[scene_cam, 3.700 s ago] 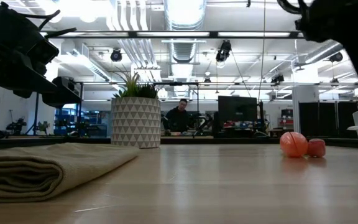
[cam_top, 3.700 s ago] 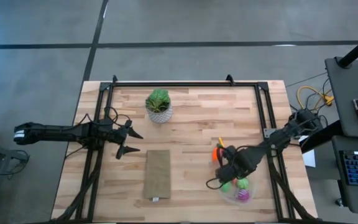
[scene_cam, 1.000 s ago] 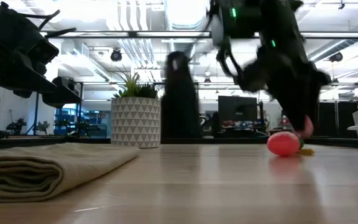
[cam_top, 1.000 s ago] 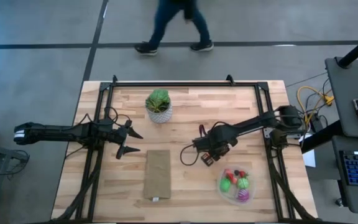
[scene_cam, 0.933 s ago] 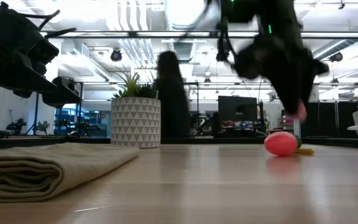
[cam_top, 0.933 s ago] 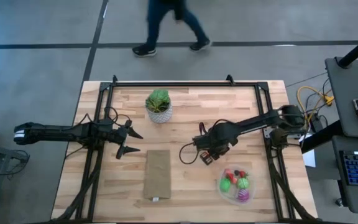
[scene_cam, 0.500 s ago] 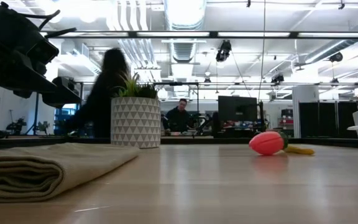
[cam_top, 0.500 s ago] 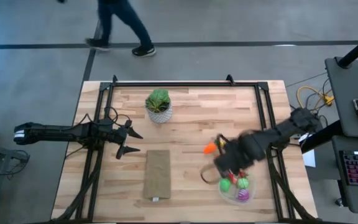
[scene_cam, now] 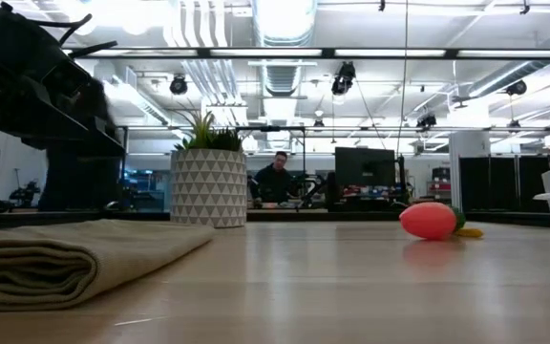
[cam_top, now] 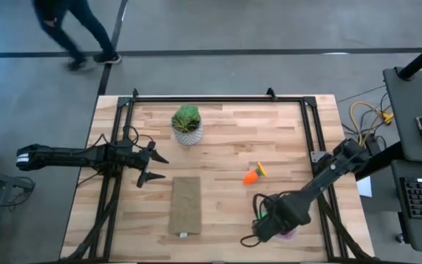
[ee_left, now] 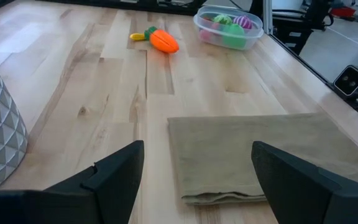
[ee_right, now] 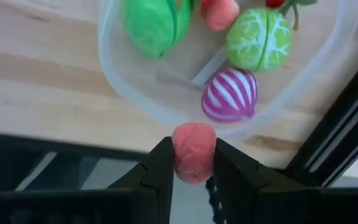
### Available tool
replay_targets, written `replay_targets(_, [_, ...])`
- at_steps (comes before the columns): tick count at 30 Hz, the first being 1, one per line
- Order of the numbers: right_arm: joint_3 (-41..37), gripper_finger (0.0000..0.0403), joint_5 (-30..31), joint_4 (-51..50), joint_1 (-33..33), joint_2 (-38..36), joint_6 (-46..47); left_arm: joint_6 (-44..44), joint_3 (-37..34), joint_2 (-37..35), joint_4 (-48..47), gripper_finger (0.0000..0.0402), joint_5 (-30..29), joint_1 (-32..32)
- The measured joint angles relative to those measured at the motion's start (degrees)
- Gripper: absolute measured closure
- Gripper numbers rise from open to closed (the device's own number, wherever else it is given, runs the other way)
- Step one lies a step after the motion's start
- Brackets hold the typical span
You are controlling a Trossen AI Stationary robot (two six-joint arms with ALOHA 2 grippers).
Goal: Pick and placing Produce into tupperware
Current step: Put the peach into the transparent container, then put the carrot into the transparent container
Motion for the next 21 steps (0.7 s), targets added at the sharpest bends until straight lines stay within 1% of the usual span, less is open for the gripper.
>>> replay_targets(3, [0.02,0.0306,-0.86,0.87,-0.51,2.20,-2.51,0.00,0.00,0.00,-0.11,0.0118,0.00,-0.02])
replay_targets(5, [0.00,0.0294,-1.55,1.26,-0.62,3.49,-3.80,0.00,0.00,0.00,-0.11,0.0118,0.00,0.00])
replay_targets(11, [-0.02,0.0221,-1.71,0.39,-0.61,4.93,-4.21,0.00,0.00,0.00,-0.15,0.0118,0.00,-0.02])
replay_targets(15, [-0.02,0.0174,-1.39,-4.46,-0.64,4.80,-3.81,0.00,0.00,0.00,-0.15,0.0118,0.01,-0.02])
replay_targets(18, [-0.09,0.0152,1.77,-6.04,-1.35,3.35,-3.85,0.00,0.00,0.00,-0.17,0.0118,-0.01,0.00])
replay_targets(21, [-0.04,0.0146,7.44,-6.92,-4.14,0.58,-5.90,0.00,0.00,0.00,-0.15,0.0118,0.00,0.00])
